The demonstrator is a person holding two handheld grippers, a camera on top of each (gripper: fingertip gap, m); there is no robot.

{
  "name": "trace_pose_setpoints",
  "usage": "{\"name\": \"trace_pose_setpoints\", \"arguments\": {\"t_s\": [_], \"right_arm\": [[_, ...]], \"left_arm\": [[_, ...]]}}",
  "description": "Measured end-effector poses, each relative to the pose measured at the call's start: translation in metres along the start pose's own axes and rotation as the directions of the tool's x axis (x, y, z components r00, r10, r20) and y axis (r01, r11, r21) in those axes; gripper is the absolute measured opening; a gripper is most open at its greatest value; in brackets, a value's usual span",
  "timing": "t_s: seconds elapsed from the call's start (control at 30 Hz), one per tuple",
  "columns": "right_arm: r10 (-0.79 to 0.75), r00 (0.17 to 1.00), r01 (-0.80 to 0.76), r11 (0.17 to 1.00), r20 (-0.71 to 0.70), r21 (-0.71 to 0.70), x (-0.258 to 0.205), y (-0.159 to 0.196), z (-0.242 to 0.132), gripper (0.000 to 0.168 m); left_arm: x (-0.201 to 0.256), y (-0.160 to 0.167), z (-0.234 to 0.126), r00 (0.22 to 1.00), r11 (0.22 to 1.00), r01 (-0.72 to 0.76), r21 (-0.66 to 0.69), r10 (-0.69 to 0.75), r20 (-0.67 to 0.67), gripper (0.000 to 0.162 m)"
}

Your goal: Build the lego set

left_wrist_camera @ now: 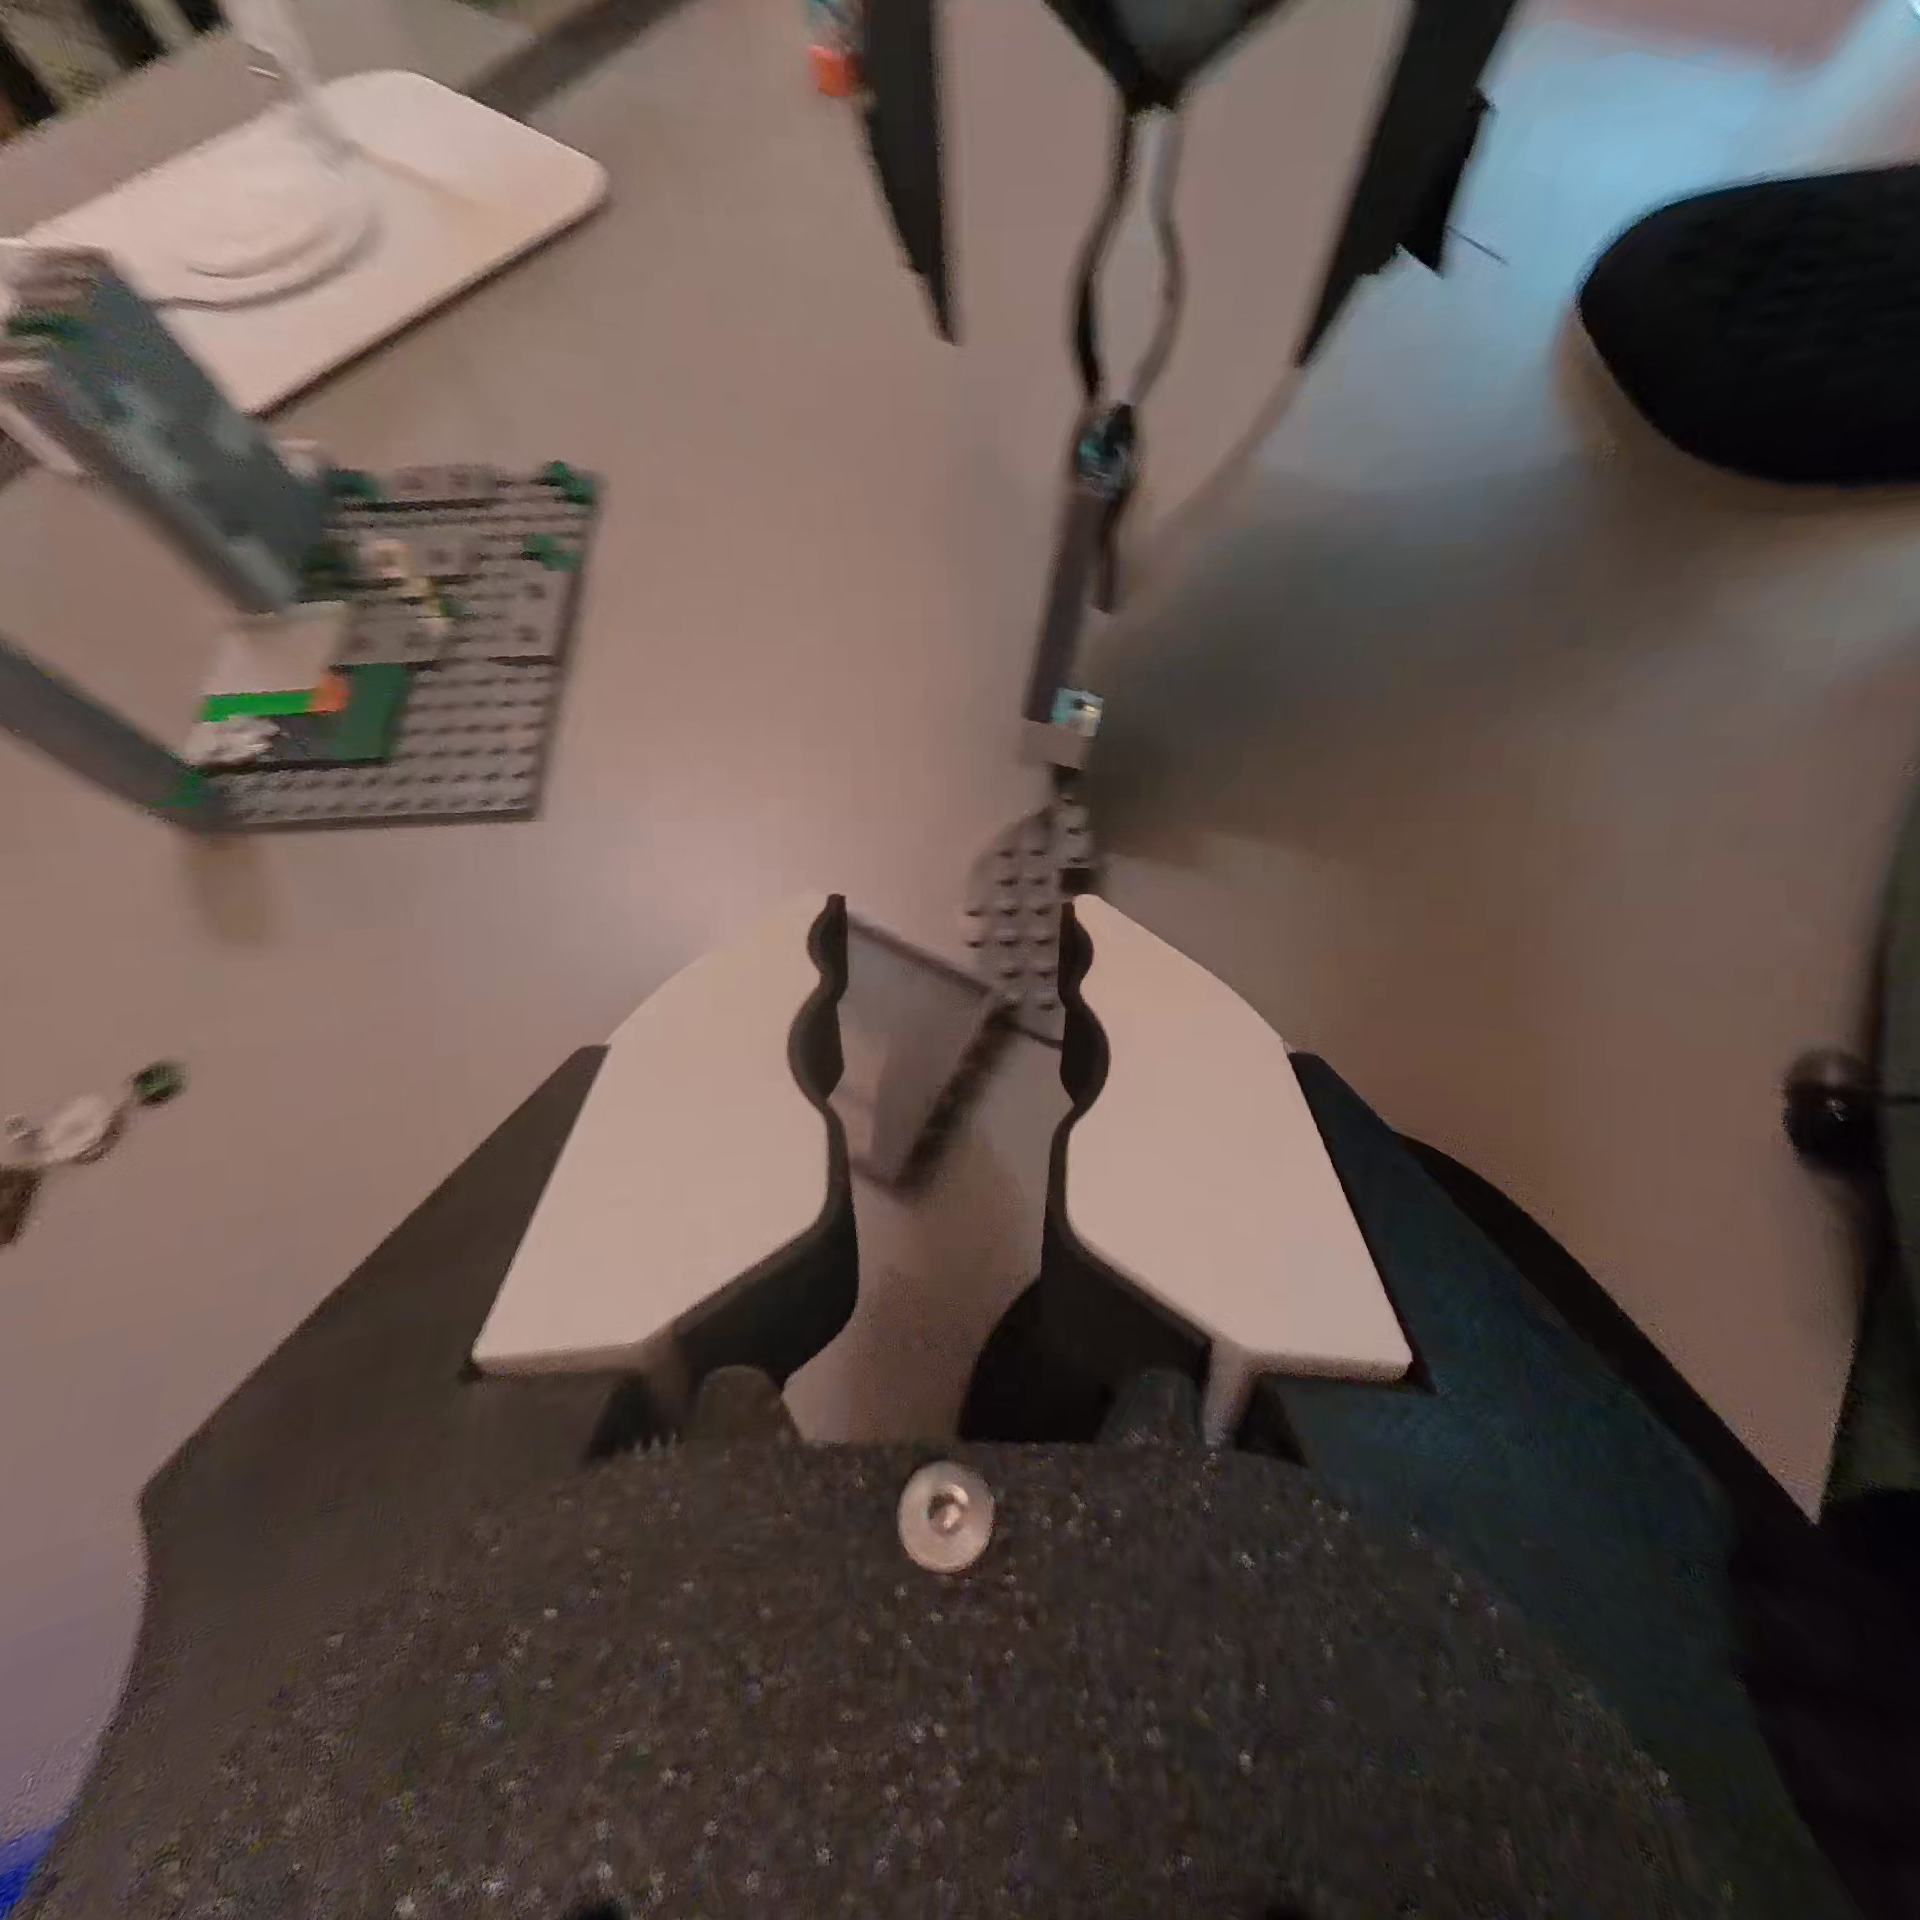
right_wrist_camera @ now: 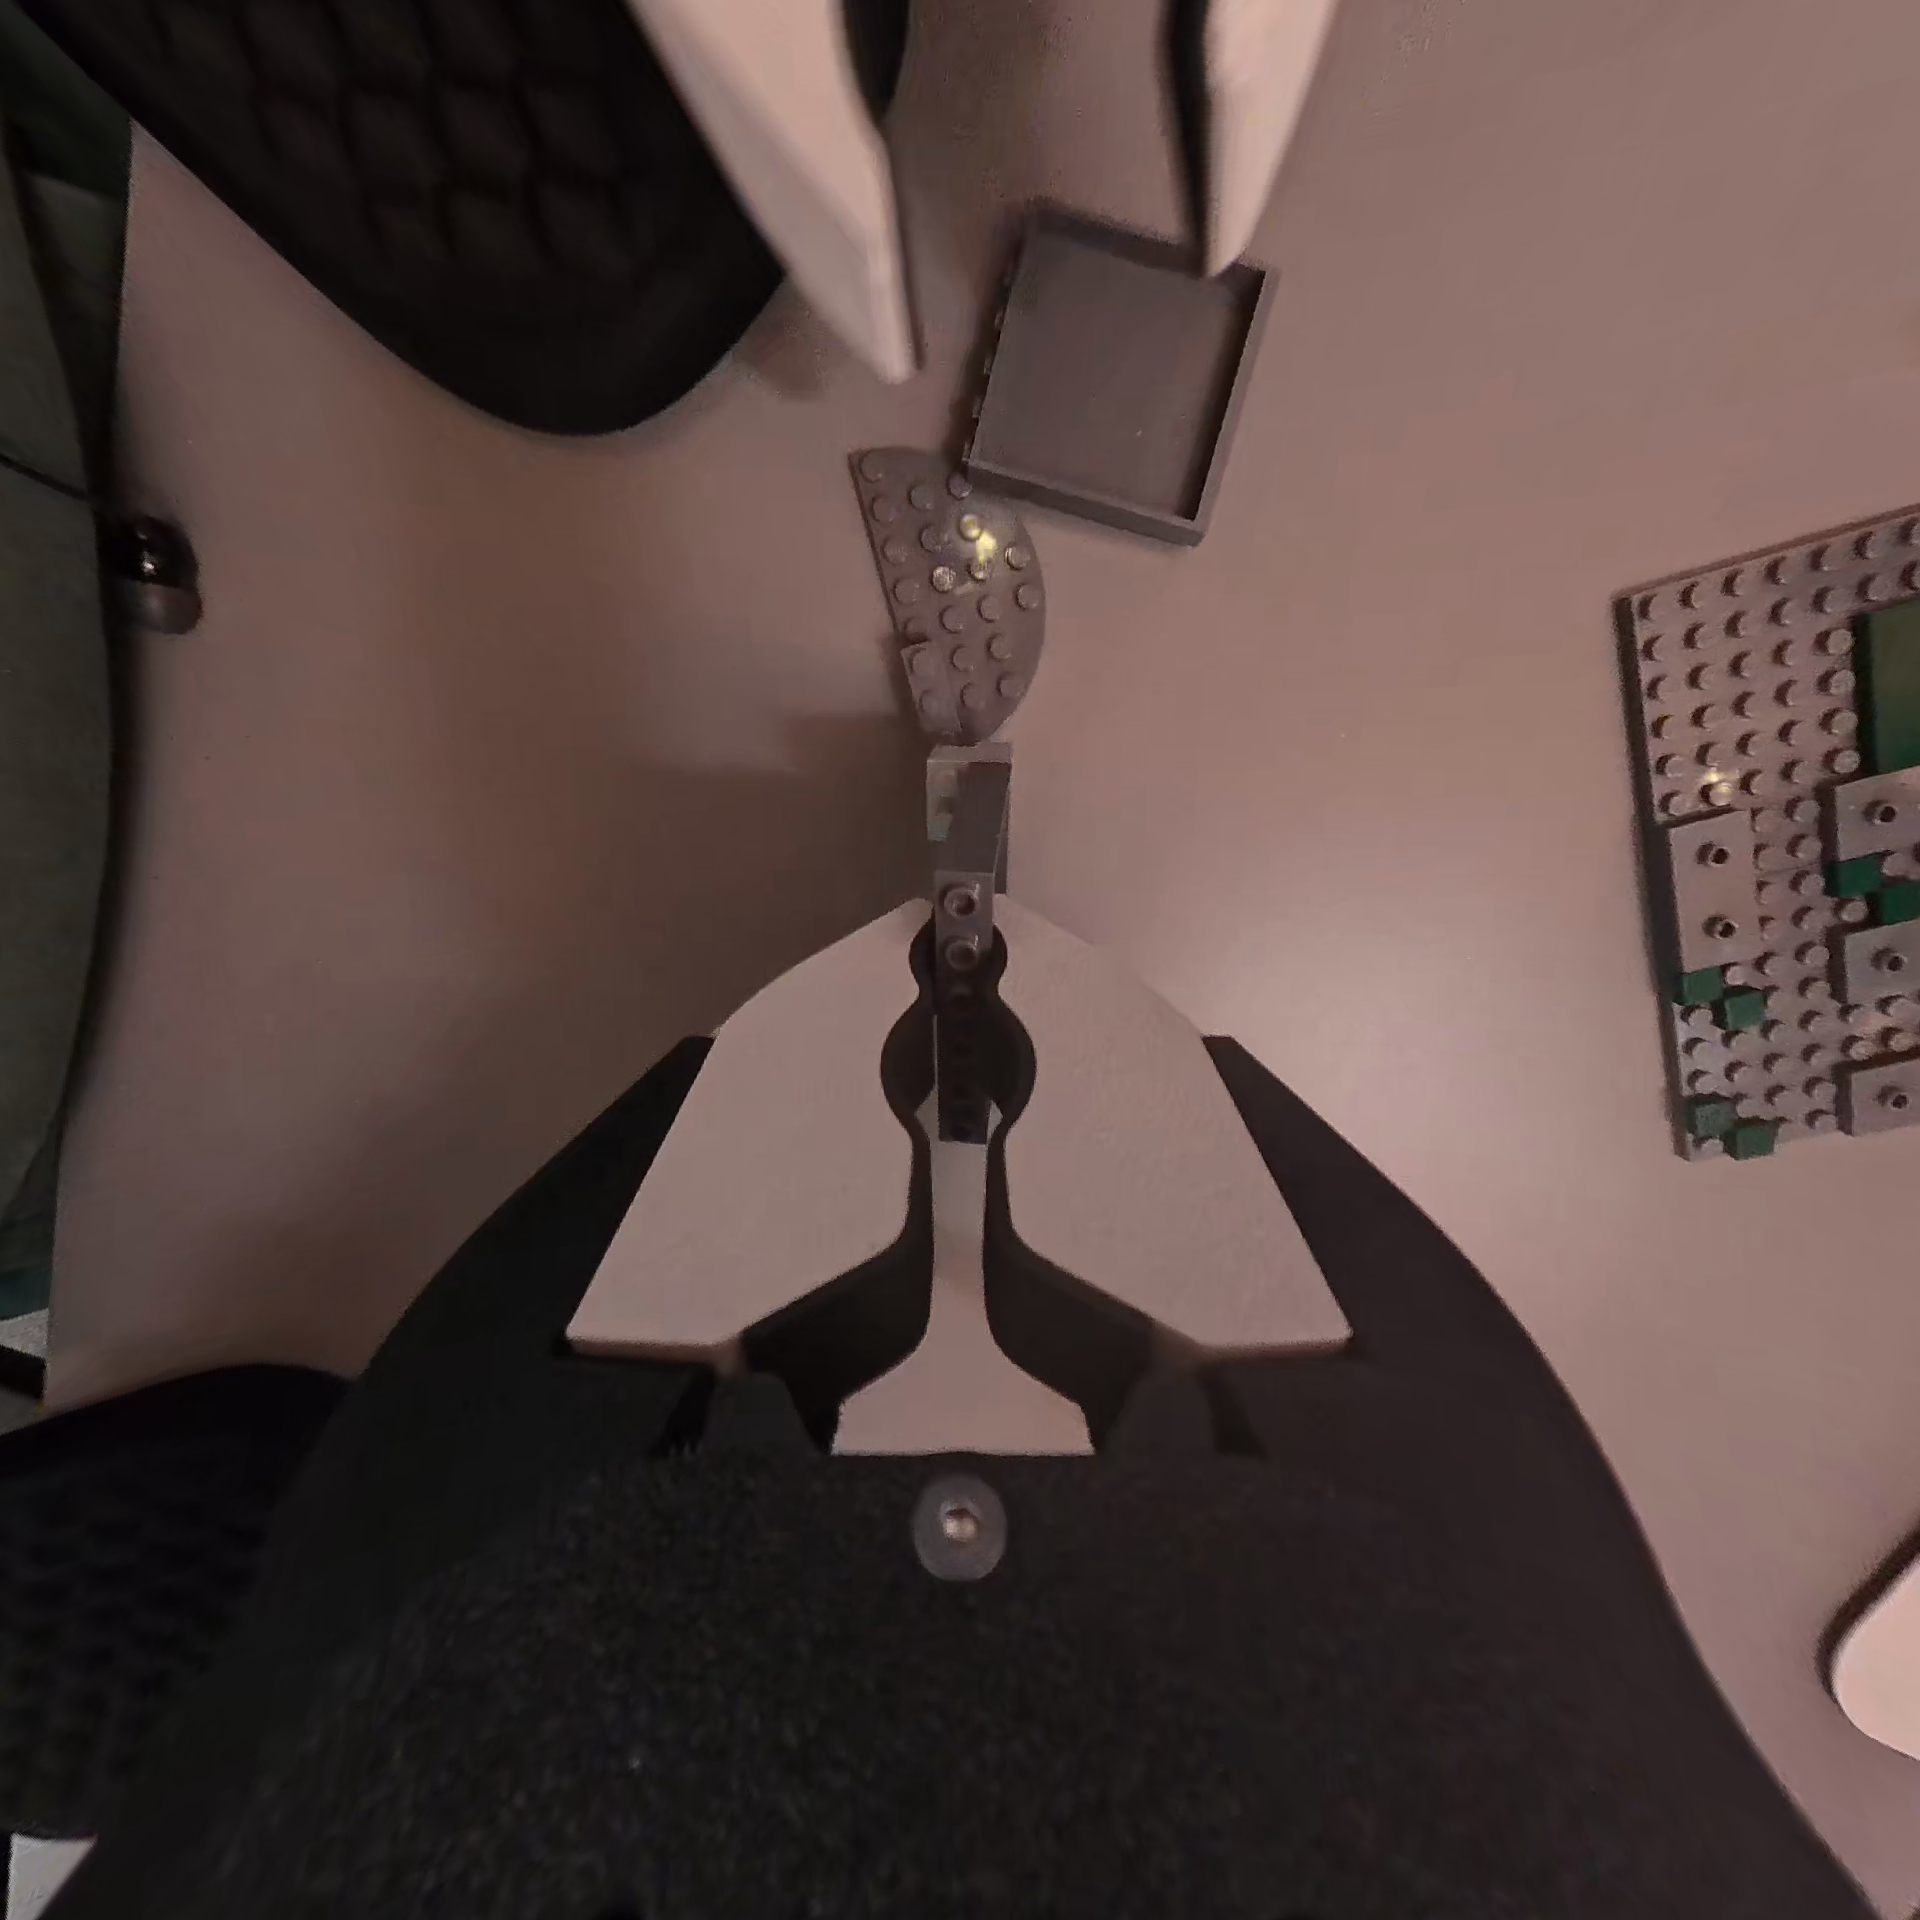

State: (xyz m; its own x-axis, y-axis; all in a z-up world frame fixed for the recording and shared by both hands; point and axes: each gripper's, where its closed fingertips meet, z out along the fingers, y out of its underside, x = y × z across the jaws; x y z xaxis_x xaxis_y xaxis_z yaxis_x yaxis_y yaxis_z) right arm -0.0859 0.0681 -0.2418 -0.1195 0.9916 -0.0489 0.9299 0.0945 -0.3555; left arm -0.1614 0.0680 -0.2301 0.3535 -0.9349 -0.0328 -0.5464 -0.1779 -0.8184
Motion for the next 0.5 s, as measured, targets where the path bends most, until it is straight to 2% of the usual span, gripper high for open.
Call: {"name": "trace_pose_setpoints", "arguments": {"t_s": [0.03,0.2,0.27,0.5], "right_arm": [[0.001,1.0,-0.001,1.0,-0.001,-0.009,0.001,0.001,0.0,0.003],[0.013,1.0,-0.014,1.0,-0.009,-0.022,0.01,0.002,0.001,0.003],[0.017,1.0,-0.017,0.999,-0.007,-0.027,0.013,0.002,0.003,0.003],[0.072,0.997,-0.072,0.997,-0.005,-0.036,0.003,0.021,-0.01,0.003]], "left_arm": [[0.01,0.003,0.006,0.999,0.999,-0.022,-0.025,0.021,-0.032,0.037],[0.032,0.021,0.032,0.988,0.975,-0.132,-0.177,0.114,-0.105,0.035],[0.034,0.02,0.037,0.985,0.971,-0.145,-0.188,0.123,-0.124,0.029],[0.037,0.02,0.042,0.987,0.951,-0.151,-0.27,0.132,-0.086,0.028]]}}
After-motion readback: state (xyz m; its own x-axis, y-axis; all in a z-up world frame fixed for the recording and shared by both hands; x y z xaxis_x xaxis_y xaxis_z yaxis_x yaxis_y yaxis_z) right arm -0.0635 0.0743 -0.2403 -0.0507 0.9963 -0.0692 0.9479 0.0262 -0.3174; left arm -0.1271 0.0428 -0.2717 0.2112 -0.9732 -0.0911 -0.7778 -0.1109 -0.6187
